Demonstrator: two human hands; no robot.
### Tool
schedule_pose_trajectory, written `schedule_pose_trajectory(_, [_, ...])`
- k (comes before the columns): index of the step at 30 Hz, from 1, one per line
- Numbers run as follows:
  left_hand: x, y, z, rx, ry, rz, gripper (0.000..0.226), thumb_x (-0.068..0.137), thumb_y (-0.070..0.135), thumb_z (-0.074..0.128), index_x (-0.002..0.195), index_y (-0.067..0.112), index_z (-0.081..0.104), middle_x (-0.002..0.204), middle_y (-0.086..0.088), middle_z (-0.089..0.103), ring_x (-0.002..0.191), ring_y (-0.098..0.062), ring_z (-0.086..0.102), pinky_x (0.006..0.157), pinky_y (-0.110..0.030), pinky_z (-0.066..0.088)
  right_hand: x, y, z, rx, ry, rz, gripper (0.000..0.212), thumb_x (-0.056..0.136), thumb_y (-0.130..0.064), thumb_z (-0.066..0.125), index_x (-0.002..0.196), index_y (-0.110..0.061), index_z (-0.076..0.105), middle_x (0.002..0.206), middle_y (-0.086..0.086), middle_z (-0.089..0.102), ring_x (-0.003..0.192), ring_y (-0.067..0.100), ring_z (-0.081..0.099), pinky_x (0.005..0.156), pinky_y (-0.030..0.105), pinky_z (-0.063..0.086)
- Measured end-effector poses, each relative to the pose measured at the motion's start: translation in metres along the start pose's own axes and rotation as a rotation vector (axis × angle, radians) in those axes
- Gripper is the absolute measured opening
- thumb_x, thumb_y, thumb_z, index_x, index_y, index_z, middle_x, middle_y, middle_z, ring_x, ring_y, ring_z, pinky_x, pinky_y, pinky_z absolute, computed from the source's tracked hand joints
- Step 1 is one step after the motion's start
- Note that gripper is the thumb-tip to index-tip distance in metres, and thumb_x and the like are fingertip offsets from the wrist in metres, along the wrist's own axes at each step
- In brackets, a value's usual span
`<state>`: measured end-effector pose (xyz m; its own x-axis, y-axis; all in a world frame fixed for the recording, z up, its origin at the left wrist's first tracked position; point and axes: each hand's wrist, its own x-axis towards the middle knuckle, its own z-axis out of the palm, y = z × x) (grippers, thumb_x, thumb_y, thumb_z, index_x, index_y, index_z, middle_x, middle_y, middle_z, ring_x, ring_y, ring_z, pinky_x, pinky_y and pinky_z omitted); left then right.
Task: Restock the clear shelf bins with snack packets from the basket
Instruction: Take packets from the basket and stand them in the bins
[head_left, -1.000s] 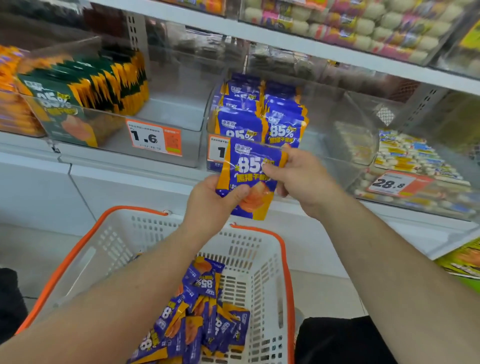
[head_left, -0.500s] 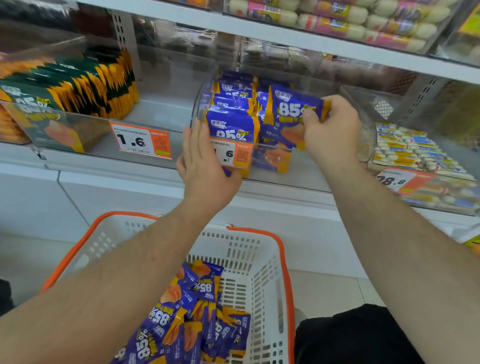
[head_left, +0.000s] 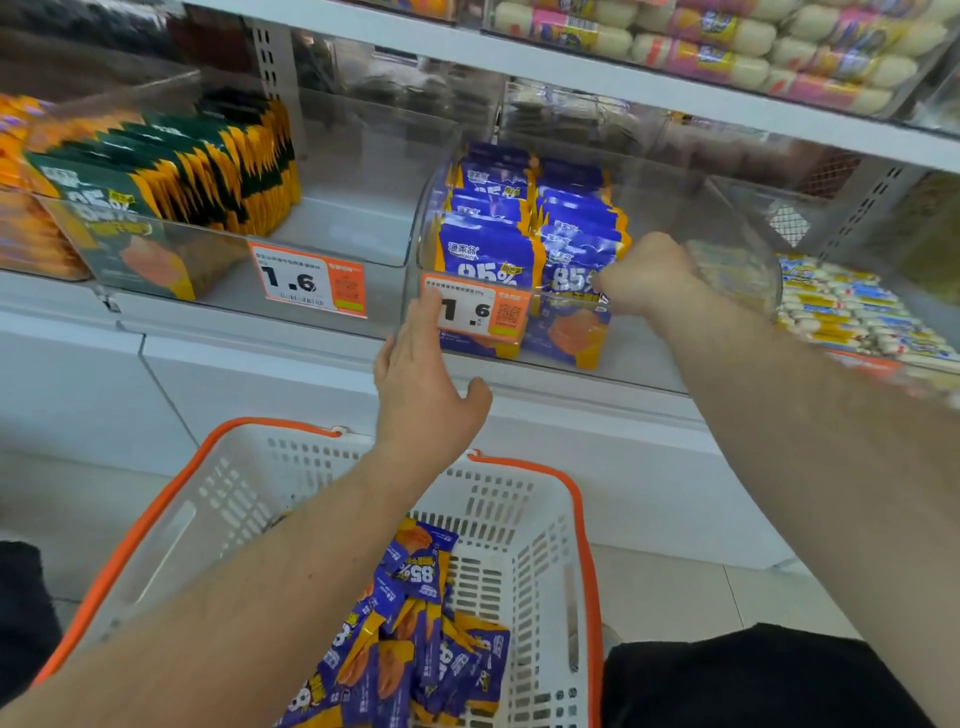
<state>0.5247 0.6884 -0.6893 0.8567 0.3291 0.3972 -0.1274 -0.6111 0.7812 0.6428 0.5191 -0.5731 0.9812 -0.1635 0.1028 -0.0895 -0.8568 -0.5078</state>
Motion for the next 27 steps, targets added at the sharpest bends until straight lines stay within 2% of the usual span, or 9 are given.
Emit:
schedule_pose_trajectory(4, [-0.027, -0.025, -0.006, -0.128, -0.141, -0.137, 0.076, 0.084, 0.011, 0.068, 0.149, 0.021, 0.03, 0.141, 0.011, 0.048, 0.127, -0.008, 0.044, 0.103, -0.03, 0.039, -0.029, 0.004, 0.025, 0.111, 0.544, -0.479, 0.025, 0.077, -0.009, 0.048, 0.096, -0.007, 0.064, 0.103, 0.017, 0.06, 0.088, 0.036, 0.059, 0.071, 0.041, 0.043])
schedule_pose_trajectory(6, [-0.042, -0.044, -0.007, -0.159, -0.271, -0.253, 0.063, 0.087, 0.011, 0.064, 0.143, 0.023, 0.037, 0.133, 0.013, 0.054, 0.119, -0.006, 0.053, 0.093, -0.029, 0.048, -0.053, 0.003, 0.056, 0.158, 0.54, -0.768, 0.016, 0.071, -0.009, 0.049, 0.079, -0.007, 0.062, 0.085, 0.015, 0.061, 0.073, 0.034, 0.058, 0.065, 0.04, 0.043])
schedule_pose_trajectory(8, [-0.057, -0.062, -0.008, -0.156, -0.404, -0.4, 0.052, 0.089, 0.011, 0.061, 0.137, 0.023, 0.045, 0.123, 0.009, 0.063, 0.099, -0.009, 0.064, 0.075, -0.029, 0.053, -0.079, 0.007, 0.099, 0.153, 0.366, -0.813, 0.009, 0.07, -0.01, 0.051, 0.072, -0.008, 0.06, 0.076, 0.011, 0.06, 0.068, 0.031, 0.057, 0.063, 0.034, 0.04])
schedule_pose_trajectory(13, [-0.085, -0.099, -0.019, -0.099, -0.539, -0.595, 0.044, 0.089, 0.012, 0.06, 0.131, 0.023, 0.049, 0.113, 0.008, 0.068, 0.075, -0.007, 0.063, 0.062, -0.03, 0.053, -0.131, 0.052, 0.215, 0.105, -0.39, -0.183, 0.015, 0.082, -0.008, 0.055, 0.072, -0.017, 0.059, 0.074, -0.001, 0.057, 0.074, 0.02, 0.055, 0.068, 0.029, 0.045])
schedule_pose_trajectory(15, [-0.092, -0.113, -0.026, -0.06, -0.562, -0.632, 0.042, 0.089, 0.013, 0.057, 0.129, 0.023, 0.049, 0.108, 0.011, 0.067, 0.068, -0.011, 0.063, 0.055, -0.028, 0.049, -0.157, 0.076, 0.256, 0.052, -0.601, 0.073, 0.023, 0.085, -0.006, 0.052, 0.063, -0.014, 0.051, 0.063, 0.002, 0.049, 0.062, 0.019, 0.048, 0.063, 0.029, 0.042])
schedule_pose_trajectory(18, [-0.099, -0.134, -0.035, 0.002, -0.583, -0.688, 0.042, 0.091, 0.014, 0.056, 0.131, 0.024, 0.048, 0.109, 0.013, 0.066, 0.084, -0.023, 0.068, 0.065, -0.037, 0.055, -0.199, 0.105, 0.298, -0.036, -0.885, 0.318, 0.033, 0.093, -0.007, 0.049, 0.063, -0.013, 0.035, 0.06, 0.002, 0.031, 0.051, 0.016, 0.029, 0.054, 0.031, 0.03])
schedule_pose_trajectory(21, [-0.106, -0.151, -0.042, 0.043, -0.568, -0.752, 0.035, 0.091, 0.014, 0.058, 0.12, 0.031, 0.047, 0.101, 0.019, 0.065, 0.076, -0.015, 0.066, 0.066, -0.038, 0.055, -0.23, 0.12, 0.322, -0.003, -1.01, 0.457, 0.009, 0.095, -0.004, 0.051, 0.088, -0.006, 0.057, 0.067, 0.001, 0.036, 0.055, 0.015, 0.033, 0.053, 0.028, 0.033])
schedule_pose_trajectory(24, [-0.113, -0.161, -0.042, 0.056, -0.549, -0.803, 0.037, 0.09, 0.015, 0.058, 0.123, 0.027, 0.048, 0.099, 0.018, 0.065, 0.046, -0.004, 0.048, 0.053, -0.028, 0.043, -0.251, 0.127, 0.329, 0.052, -1.075, 0.527, 0.041, 0.079, -0.024, 0.075, 0.114, -0.007, 0.061, 0.084, -0.001, 0.055, 0.071, 0.015, 0.052, 0.07, 0.028, 0.051])
schedule_pose_trajectory(27, [-0.117, -0.164, -0.039, 0.065, -0.559, -0.834, 0.039, 0.092, 0.015, 0.057, 0.13, 0.023, 0.048, 0.106, 0.013, 0.067, 0.04, 0.0, 0.044, 0.049, -0.024, 0.04, -0.259, 0.124, 0.334, 0.11, -1.109, 0.62, 0.06, 0.082, -0.026, 0.075, 0.128, -0.002, 0.045, 0.083, 0.006, 0.057, 0.068, 0.017, 0.054, 0.056, 0.031, 0.046])
